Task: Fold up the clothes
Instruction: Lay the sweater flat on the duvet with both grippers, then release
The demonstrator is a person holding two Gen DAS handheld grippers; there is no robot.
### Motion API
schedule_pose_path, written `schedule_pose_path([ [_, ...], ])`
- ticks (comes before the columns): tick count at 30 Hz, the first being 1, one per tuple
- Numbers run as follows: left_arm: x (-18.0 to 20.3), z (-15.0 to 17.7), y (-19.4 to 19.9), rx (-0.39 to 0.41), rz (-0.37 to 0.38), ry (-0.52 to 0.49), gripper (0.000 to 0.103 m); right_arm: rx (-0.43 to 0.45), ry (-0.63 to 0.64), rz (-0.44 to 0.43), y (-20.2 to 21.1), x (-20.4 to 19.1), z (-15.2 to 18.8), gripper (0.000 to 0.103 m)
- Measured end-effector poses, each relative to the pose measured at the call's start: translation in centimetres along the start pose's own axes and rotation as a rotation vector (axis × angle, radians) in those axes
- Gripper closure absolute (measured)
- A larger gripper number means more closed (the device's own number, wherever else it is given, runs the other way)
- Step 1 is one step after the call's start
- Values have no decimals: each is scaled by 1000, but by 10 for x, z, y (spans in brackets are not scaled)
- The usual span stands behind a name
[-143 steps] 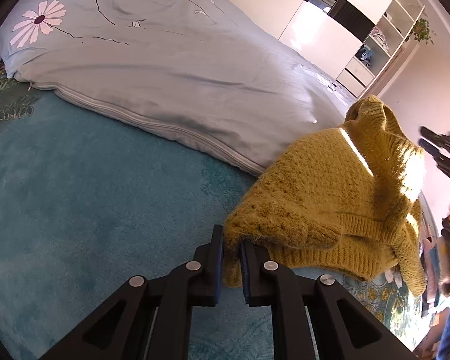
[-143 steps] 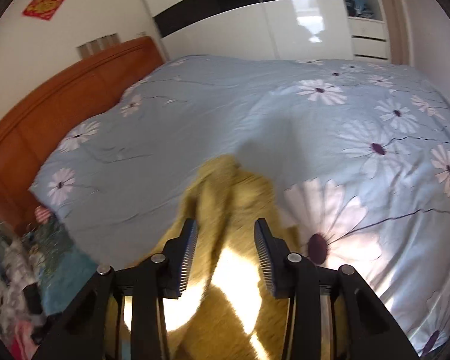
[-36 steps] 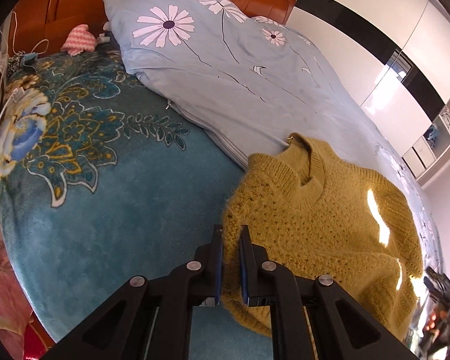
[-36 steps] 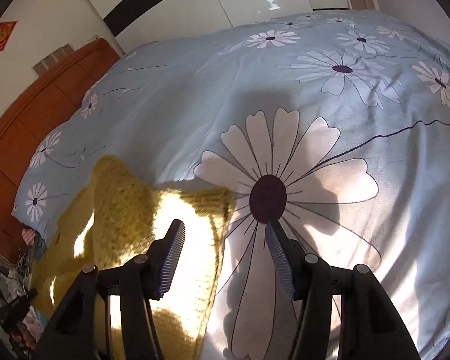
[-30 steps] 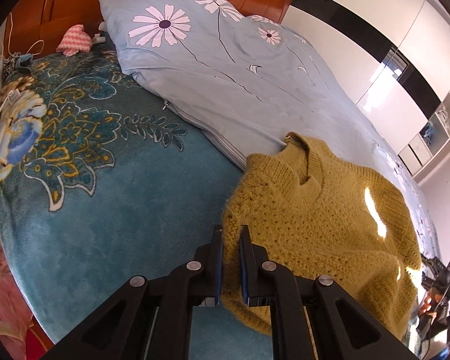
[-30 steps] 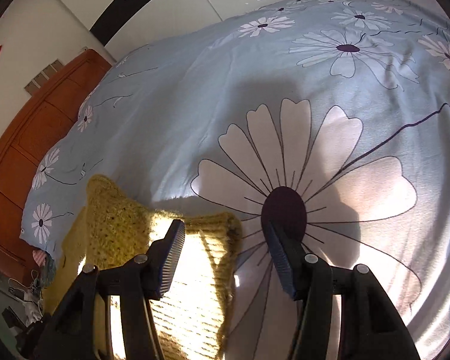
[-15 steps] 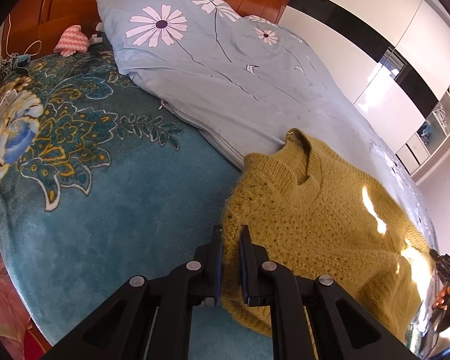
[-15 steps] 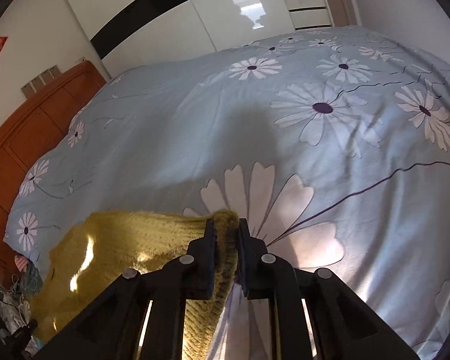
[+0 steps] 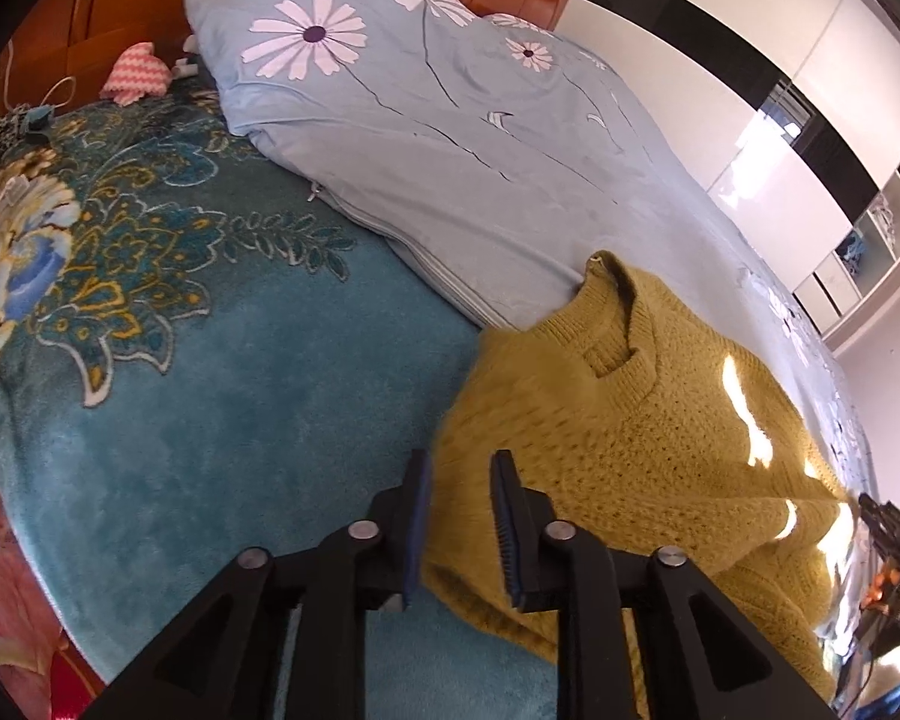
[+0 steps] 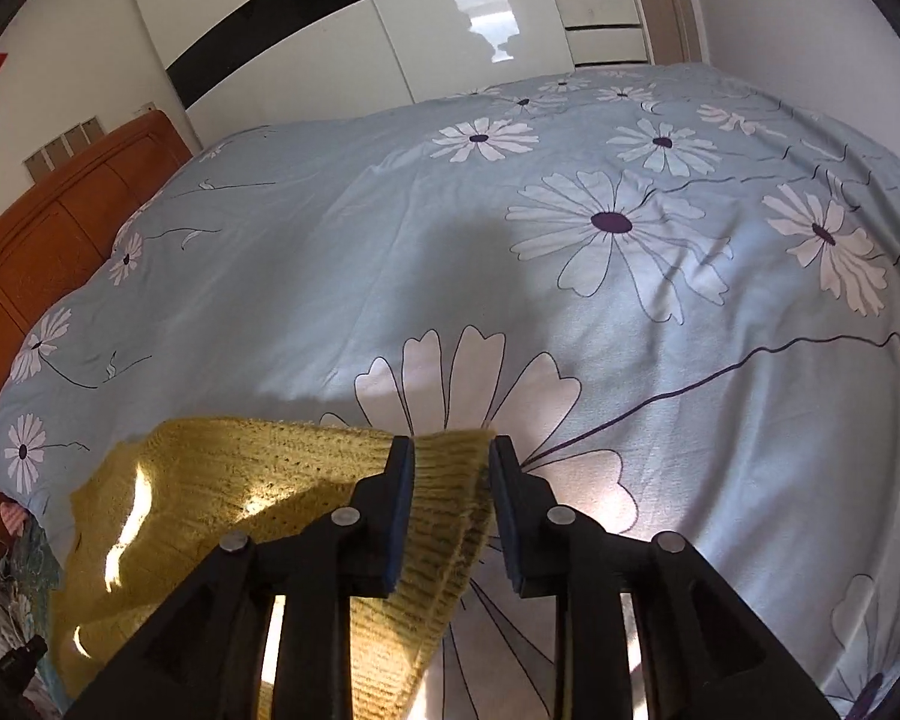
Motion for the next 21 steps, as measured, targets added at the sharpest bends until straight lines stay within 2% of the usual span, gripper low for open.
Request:
schedule_pose_path([
  [1, -2, 2, 4, -2, 21, 21, 69, 12, 12, -14, 12, -7, 5, 60],
  [3, -2, 9, 11, -4, 35, 42, 63, 26, 28, -56, 37, -24, 19, 59],
  [8, 6, 39, 17, -40, 50, 13, 60, -95, 50, -333, 93, -74, 109, 59],
  [13, 15, 68, 12, -103, 79, 1, 59, -242, 41, -419, 120, -90, 195, 58],
  [16, 26, 79, 10, -137, 106, -3, 59, -283, 17, -441, 115, -93, 218, 58],
  [21, 51, 100, 5, -202, 135, -24, 59, -294, -50, -506, 97, -103, 221, 58],
])
Point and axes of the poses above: each gripper's, at about its wrist camera, not at the fingertips, and y roughly against the way its jaws point, x to its right, z to its underside, the point moved 6 cm from there along -y, roughly the way its jaws point, and after that the axes turned 14 degrees about -z, right-handed, at the moved point
